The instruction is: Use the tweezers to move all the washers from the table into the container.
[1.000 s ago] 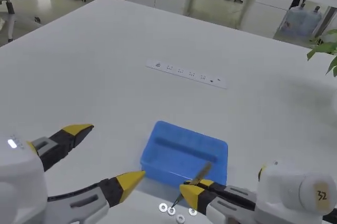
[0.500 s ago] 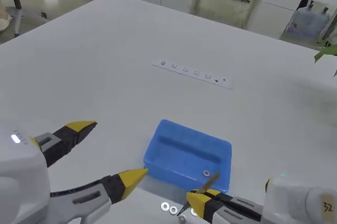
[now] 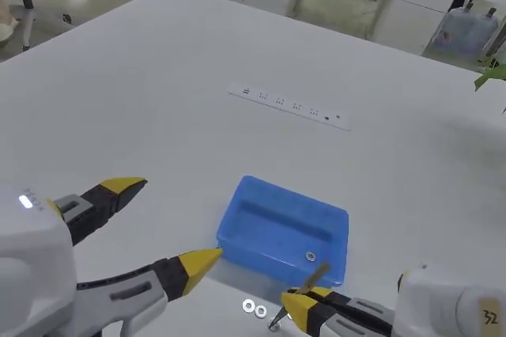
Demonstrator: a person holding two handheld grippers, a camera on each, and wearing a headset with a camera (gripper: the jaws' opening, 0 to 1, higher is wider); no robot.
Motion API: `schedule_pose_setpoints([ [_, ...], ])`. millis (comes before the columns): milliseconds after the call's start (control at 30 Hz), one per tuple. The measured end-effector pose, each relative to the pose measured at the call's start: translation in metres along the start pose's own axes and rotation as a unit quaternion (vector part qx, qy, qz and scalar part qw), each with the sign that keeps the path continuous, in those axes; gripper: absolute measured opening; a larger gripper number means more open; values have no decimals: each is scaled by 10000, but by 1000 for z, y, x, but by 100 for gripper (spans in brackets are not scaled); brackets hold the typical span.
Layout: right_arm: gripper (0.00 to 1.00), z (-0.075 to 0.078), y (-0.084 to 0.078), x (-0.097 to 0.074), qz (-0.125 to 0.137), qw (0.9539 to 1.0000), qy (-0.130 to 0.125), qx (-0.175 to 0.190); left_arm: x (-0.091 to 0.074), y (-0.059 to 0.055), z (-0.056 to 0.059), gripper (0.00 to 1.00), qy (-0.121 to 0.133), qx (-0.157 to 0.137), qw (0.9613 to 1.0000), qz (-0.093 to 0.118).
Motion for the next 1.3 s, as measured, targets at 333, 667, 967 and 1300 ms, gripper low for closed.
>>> schedule_pose_setpoints([
  [333,3,-15,-5,-2,-324,9903,166,-1342,0,-1,-1,66,8,5,10000,-18],
  [667,2,-18,-8,-4,-419,9812,179,-1877,1,-2,2,65,-88,14,10000,-32],
  [967,2,-21,22,-16,2,9880,-48,-1547,0,-1,4,65,-140,42,9999,15],
  [1300,3,-19,69,-28,406,9858,-629,-1503,-3,3,2,66,-148,-106,9997,182],
])
Point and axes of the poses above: the centre of the closed fingertips' face, and the gripper's own axes: x roughly forward along the fingers, z roughly to its right, y roughly out of its top, the point moved 2 cm from there along -x, roughly backward along the fingers, and after that the axes turned 4 degrees about z, right-handed, at the moved point
